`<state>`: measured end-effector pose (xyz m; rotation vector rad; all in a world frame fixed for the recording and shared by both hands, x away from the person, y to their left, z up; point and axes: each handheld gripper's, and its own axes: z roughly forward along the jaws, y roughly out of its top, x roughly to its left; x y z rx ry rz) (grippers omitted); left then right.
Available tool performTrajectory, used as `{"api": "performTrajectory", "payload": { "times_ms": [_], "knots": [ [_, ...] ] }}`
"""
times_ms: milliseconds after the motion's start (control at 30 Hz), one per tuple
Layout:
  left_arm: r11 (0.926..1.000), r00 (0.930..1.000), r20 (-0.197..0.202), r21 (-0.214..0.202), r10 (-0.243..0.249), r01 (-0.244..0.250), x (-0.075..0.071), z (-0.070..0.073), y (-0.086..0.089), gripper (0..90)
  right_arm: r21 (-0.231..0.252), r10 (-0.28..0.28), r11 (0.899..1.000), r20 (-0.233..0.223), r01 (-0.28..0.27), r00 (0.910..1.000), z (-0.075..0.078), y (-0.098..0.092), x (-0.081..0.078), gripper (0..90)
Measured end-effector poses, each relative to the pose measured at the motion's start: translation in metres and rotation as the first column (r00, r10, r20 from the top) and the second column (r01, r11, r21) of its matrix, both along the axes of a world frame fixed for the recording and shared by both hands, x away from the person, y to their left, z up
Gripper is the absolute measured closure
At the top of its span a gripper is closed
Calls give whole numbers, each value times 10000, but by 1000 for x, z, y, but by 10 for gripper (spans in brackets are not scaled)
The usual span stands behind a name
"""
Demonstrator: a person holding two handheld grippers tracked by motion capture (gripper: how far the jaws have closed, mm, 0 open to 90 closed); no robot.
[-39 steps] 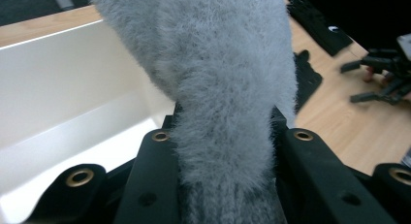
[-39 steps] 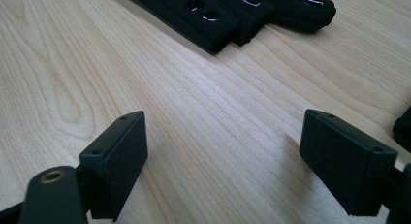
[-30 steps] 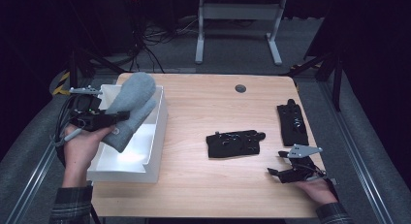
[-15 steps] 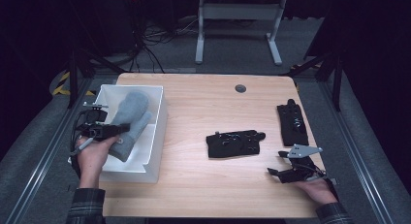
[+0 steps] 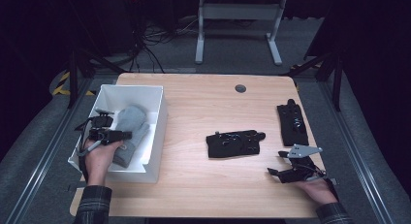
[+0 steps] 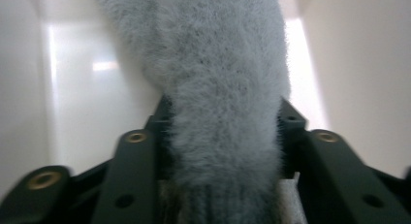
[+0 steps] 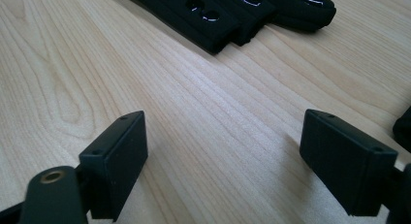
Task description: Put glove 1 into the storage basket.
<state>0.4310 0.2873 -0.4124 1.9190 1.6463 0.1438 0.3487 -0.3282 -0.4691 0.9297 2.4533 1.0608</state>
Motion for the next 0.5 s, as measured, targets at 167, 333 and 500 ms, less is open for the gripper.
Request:
{"api": "performTrajectory", "payload": {
  "times_ms": [167,333,500],
  "knots": [
    [10000,9999,93,42,51,-52,0,2,-2,352,-3,3,10000,1,-3,10000,0,0,0,179],
    [9988,9971,744,436,175,-208,-2,23,-7,198,-2,2,10000,1,-2,10000,0,0,0,179],
    [9987,9930,1182,494,42,-101,-5,39,-9,184,-1,2,10000,1,-2,10000,0,0,0,179]
  ]
}}
